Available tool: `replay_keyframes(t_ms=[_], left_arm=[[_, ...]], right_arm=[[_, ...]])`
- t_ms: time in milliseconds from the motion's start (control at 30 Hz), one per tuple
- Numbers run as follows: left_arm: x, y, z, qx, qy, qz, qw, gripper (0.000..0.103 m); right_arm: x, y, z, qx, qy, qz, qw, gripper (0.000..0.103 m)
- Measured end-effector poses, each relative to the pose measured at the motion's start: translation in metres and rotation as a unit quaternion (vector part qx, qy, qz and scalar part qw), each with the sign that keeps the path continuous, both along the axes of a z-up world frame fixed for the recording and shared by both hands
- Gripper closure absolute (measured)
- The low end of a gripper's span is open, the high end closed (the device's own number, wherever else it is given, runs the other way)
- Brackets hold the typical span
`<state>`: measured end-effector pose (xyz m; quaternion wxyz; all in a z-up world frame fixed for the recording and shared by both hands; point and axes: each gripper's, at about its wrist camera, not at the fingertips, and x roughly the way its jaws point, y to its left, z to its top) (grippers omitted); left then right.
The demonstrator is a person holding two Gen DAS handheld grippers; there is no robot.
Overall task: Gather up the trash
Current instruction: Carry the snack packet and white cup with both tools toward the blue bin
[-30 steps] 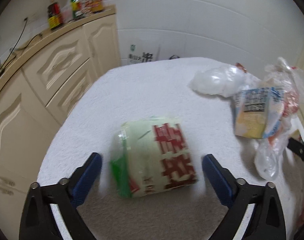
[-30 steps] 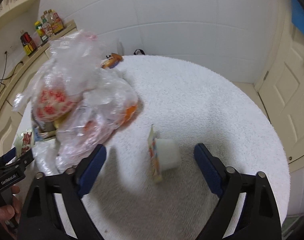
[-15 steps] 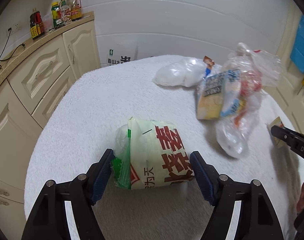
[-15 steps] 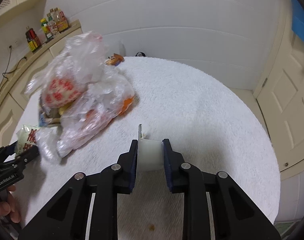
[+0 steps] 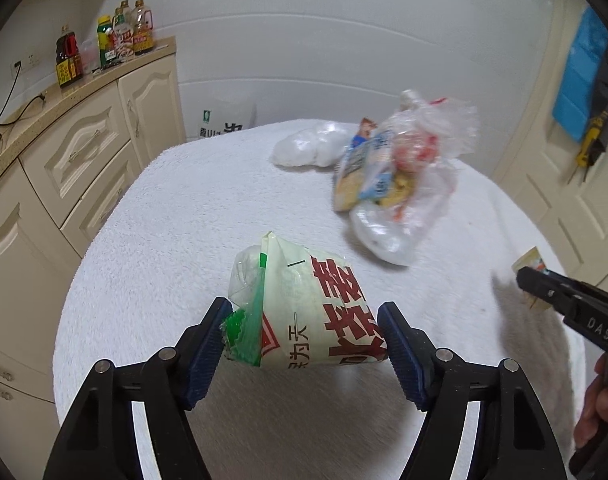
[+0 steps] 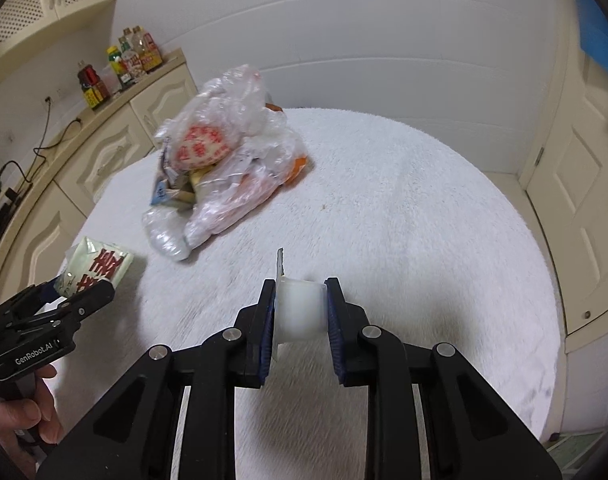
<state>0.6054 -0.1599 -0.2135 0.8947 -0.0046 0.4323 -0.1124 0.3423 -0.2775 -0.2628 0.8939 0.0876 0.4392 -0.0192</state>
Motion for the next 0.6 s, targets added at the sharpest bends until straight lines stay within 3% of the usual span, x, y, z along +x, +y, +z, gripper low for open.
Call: replay_keyframes(t_ms=[267, 600], left_arm=[[-0.026, -0.028, 0.014, -0.011, -0.033, -0.034, 0.9988, 0.033], [-0.075, -0.05, 0.051, -0.025, -0.093, -0.074, 0.9926, 0.033]], right_arm=[[-0.03, -0.002, 0.018, 0.009, -0.023, -0.009, 1.0, 0.08], [-0.069, -0.024, 0.059, 0.01, -0.071, -0.031, 0.997, 0.08]])
